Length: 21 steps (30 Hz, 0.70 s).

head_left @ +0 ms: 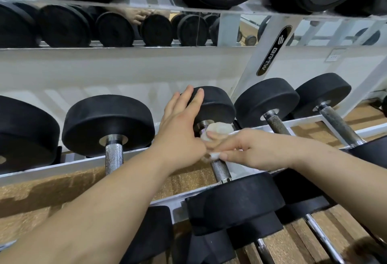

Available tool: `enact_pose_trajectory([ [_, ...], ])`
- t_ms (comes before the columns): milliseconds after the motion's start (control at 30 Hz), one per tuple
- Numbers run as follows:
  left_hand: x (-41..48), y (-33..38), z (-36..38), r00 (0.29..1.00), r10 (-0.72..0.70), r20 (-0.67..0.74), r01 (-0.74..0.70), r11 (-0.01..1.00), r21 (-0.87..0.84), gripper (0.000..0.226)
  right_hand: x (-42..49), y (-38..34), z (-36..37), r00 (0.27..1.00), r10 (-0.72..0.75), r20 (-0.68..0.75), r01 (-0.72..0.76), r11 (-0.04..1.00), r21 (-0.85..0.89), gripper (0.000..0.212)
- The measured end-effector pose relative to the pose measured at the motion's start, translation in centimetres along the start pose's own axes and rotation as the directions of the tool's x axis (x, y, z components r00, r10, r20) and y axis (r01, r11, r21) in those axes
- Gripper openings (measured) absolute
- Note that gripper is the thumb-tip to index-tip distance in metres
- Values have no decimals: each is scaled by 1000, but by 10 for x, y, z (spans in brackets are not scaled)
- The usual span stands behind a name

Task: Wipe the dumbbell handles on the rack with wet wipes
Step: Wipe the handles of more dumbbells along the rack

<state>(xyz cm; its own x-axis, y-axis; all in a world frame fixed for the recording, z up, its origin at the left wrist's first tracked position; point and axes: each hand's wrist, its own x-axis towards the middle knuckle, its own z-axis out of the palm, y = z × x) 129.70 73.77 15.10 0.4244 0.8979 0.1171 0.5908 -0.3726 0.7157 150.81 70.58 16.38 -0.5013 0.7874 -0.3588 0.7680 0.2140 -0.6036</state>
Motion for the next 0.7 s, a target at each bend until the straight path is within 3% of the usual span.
enact_pose_trajectory([
  [67, 0, -1, -2, 1000, 5, -5, -5, 1000, -18, 106, -9, 4, 6, 992, 71, 106, -87, 985, 151, 35],
  [167, 0, 0, 0, 1000, -3, -5, 3, 1000, -15, 110, -14, 10, 7, 980, 128, 150, -167, 943, 287, 56],
  [200, 0, 0, 1, 1000, -6, -3, 6, 1000, -15, 111, -11, 8, 4, 985, 121, 126, -149, 957, 247, 59],
  [267, 0, 1, 3, 1000, -10, -8, 10, 1000, -27, 110, 0, 4, 0, 998, -11, 62, 10, 1000, 5, 50],
  [333, 0, -1, 2, 1000, -7, -9, 7, 1000, -27, 106, 12, -2, 1, 987, -159, 30, 161, 961, -225, 42],
  [367, -1, -1, 1, 1000, -1, -8, 1, 1000, -21, 105, 17, 2, 4, 983, -185, 9, 181, 950, -256, 43],
  [433, -2, -1, -1, 1000, 5, 3, -4, 1000, -27, 104, 16, 6, 9, 993, -117, 13, 118, 982, -147, 37],
  [567, -4, 0, -6, 1000, 14, 17, -13, 998, -61, 105, -6, 2, 4, 964, 31, 263, -63, 992, 114, 33],
  [633, -3, 0, -6, 1000, 16, 20, -14, 997, -70, 103, -12, 2, -2, 964, 49, 260, -101, 976, 191, 32],
  [700, -5, 1, -6, 1000, 14, 18, -13, 997, -80, 103, -9, 4, -9, 981, 46, 189, -74, 987, 141, 25],
])
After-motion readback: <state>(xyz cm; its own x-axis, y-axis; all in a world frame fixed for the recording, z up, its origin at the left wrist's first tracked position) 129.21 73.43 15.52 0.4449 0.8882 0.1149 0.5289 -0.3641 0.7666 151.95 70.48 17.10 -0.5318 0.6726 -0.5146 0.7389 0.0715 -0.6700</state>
